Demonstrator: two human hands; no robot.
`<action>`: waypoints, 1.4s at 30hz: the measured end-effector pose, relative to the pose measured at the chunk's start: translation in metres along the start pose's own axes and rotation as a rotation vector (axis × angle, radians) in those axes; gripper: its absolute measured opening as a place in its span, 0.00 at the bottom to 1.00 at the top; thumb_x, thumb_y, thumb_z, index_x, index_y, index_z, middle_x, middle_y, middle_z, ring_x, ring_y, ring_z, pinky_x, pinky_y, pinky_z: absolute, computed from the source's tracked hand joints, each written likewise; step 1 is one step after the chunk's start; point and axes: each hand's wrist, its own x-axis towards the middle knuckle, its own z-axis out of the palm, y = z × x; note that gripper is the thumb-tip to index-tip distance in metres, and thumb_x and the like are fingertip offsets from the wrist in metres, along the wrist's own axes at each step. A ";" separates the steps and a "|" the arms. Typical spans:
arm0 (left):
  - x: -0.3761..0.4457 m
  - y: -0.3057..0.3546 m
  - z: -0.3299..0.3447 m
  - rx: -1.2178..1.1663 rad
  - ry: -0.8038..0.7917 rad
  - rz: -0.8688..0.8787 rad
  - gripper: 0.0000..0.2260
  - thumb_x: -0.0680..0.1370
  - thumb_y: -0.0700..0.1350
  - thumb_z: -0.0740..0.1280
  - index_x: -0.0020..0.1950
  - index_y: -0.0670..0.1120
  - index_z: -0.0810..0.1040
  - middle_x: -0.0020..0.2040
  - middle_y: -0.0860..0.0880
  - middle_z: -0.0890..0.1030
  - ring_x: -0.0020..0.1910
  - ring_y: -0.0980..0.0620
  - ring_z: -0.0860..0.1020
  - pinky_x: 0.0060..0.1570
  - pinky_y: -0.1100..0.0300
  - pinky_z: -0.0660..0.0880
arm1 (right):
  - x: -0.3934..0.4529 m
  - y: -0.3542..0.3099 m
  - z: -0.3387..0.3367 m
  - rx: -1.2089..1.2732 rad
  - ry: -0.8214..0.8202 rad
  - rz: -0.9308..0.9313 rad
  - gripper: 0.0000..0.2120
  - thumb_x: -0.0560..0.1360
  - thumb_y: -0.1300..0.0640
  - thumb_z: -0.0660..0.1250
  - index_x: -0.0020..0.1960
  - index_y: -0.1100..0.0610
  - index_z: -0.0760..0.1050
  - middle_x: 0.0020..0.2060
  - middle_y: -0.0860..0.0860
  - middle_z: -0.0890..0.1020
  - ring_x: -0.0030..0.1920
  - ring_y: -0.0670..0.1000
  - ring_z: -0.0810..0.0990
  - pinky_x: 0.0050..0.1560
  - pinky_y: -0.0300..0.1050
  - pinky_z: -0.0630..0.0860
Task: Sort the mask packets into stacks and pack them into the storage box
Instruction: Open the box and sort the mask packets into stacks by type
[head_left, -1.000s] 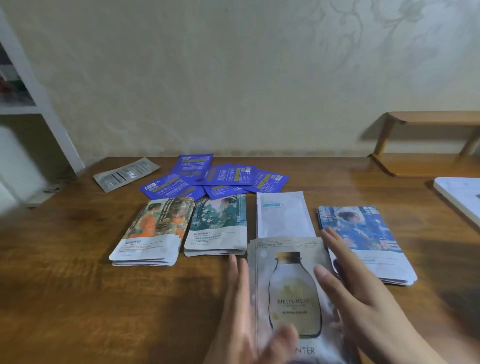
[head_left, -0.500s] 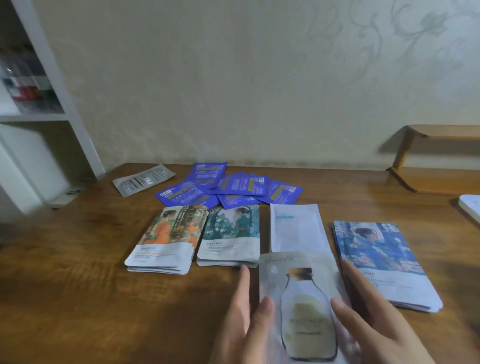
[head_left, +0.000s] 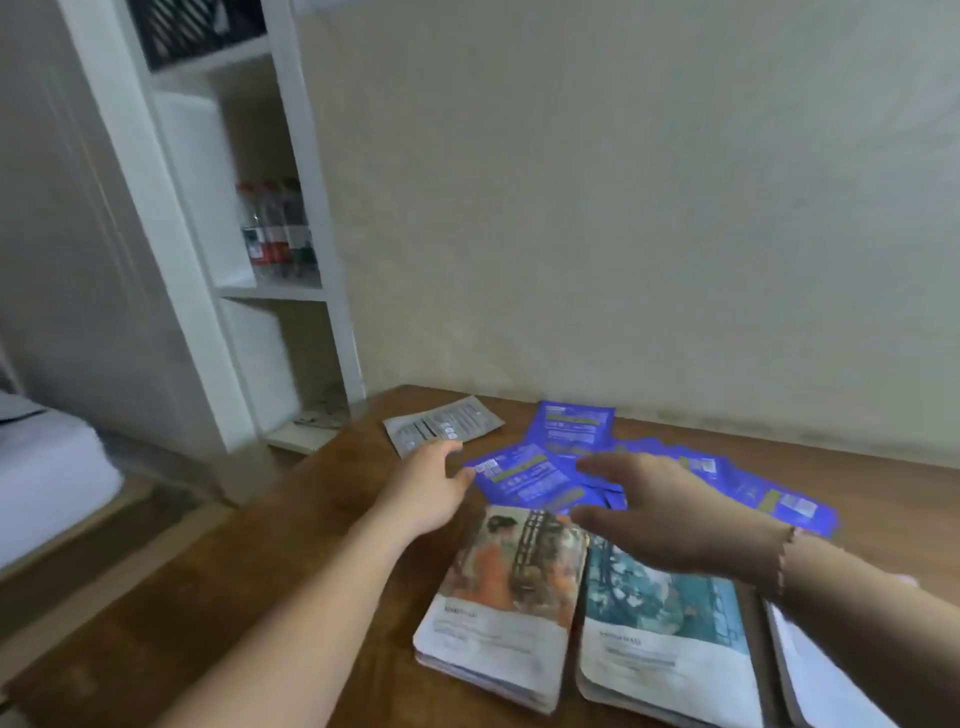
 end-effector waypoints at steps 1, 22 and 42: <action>0.018 -0.014 -0.002 0.078 -0.035 -0.015 0.22 0.80 0.51 0.65 0.72 0.46 0.71 0.72 0.47 0.72 0.69 0.49 0.71 0.65 0.61 0.66 | 0.021 -0.005 0.010 -0.045 -0.039 0.000 0.27 0.77 0.46 0.64 0.73 0.54 0.66 0.71 0.49 0.71 0.71 0.49 0.68 0.67 0.40 0.65; -0.138 -0.089 -0.081 0.636 -0.423 0.289 0.34 0.74 0.72 0.52 0.75 0.57 0.53 0.63 0.48 0.64 0.67 0.46 0.60 0.71 0.43 0.48 | 0.180 -0.120 0.154 -0.303 -0.180 -0.069 0.14 0.75 0.50 0.64 0.52 0.60 0.77 0.56 0.59 0.80 0.58 0.61 0.77 0.53 0.47 0.74; -0.159 -0.123 -0.085 0.420 0.046 0.666 0.34 0.76 0.61 0.66 0.77 0.51 0.59 0.79 0.49 0.59 0.78 0.50 0.56 0.73 0.45 0.59 | 0.149 -0.095 0.116 0.998 -0.706 0.202 0.09 0.82 0.60 0.57 0.53 0.62 0.74 0.45 0.62 0.79 0.39 0.55 0.82 0.38 0.48 0.82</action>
